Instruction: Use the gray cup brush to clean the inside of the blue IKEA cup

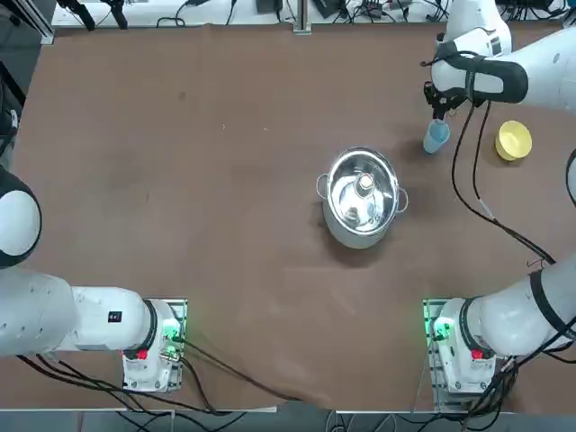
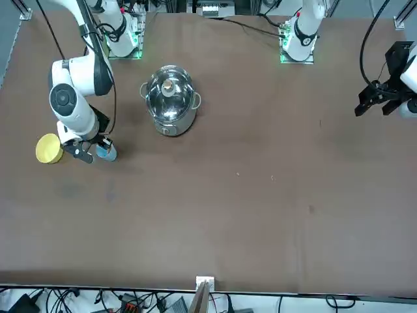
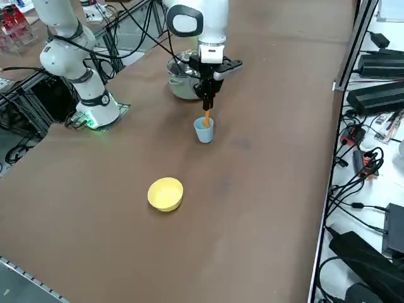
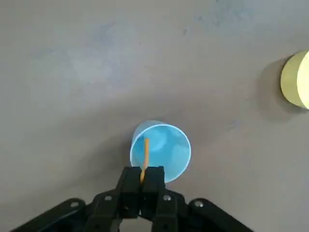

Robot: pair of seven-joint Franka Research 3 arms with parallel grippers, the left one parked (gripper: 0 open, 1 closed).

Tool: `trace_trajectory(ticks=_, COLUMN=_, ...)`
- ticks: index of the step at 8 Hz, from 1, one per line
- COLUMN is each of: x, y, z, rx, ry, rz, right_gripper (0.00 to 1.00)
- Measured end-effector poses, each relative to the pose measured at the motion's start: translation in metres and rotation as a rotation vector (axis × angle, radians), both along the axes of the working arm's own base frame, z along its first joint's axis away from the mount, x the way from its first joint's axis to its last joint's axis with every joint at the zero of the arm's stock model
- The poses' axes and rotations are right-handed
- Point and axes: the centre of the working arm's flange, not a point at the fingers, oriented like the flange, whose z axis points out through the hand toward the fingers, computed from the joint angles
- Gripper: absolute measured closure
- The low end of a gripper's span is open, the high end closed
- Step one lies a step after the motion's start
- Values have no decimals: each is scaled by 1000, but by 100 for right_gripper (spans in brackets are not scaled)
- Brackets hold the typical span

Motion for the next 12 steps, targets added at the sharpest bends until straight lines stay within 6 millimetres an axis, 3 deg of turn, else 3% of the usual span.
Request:
trace_trajectory(ticks=9, x=4, y=-40, z=-1, rx=-14, ry=14, rz=-73, right_gripper=97)
trace_trajectory(ticks=12, x=14, y=-36, z=2, rx=-11, ry=-10, rz=-81, right_gripper=97)
